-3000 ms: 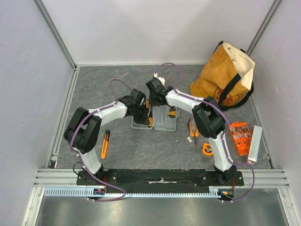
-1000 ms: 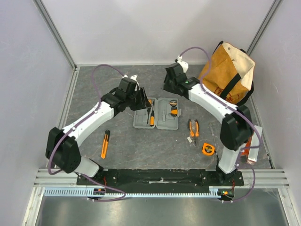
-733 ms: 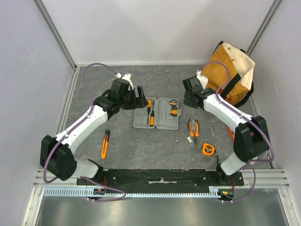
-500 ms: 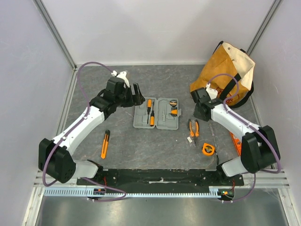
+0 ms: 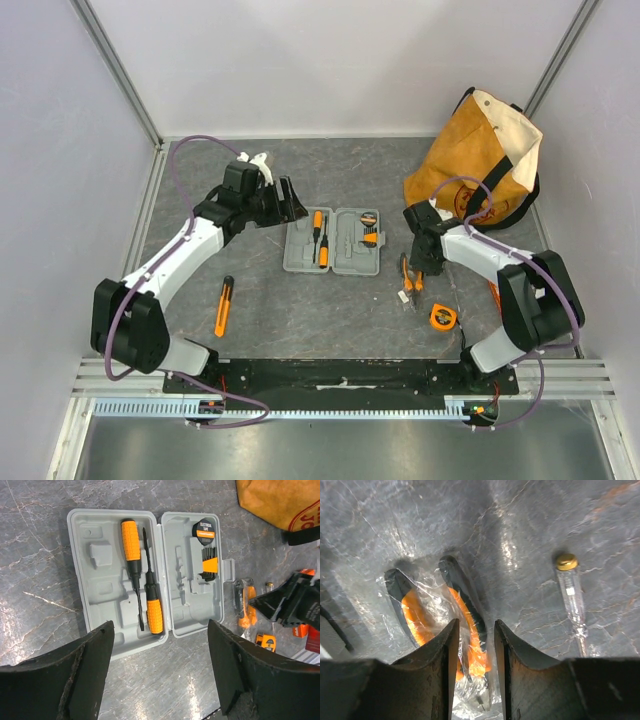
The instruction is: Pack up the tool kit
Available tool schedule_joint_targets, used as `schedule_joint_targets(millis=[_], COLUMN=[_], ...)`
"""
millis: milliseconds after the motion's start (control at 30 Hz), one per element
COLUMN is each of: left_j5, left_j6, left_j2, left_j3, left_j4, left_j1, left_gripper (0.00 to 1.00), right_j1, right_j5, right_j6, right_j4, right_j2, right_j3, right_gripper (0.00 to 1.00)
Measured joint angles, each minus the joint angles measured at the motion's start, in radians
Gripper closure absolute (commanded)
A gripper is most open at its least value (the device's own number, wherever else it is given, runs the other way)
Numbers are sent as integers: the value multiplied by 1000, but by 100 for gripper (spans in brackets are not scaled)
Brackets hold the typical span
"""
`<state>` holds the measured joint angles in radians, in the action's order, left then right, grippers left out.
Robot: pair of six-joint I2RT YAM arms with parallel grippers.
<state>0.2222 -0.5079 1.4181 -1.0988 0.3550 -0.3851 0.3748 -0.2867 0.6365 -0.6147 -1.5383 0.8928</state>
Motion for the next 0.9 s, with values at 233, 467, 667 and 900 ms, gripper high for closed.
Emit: schedule_joint_targets(millis=[233,467,667,900], left_j5=[49,80,91,11], left_j6=[-8,-18,-27,-49], left_j2=[13,32,51,116], left_j3=[2,10,10,8], left_j4=[-20,-21,-20,24], left_j1=[35,69,83,103], left_gripper=[22,23,23,24], right_j1=[-1,-1,0,1], right_j5=[43,39,-71,-154], right_j6=[-25,-43,-35,-37], right_j4=[39,38,-35,-113], right_j2=[-47,-48,-34,86], right_j3=[-15,-10,29,211], right_gripper=[76,100,100,100])
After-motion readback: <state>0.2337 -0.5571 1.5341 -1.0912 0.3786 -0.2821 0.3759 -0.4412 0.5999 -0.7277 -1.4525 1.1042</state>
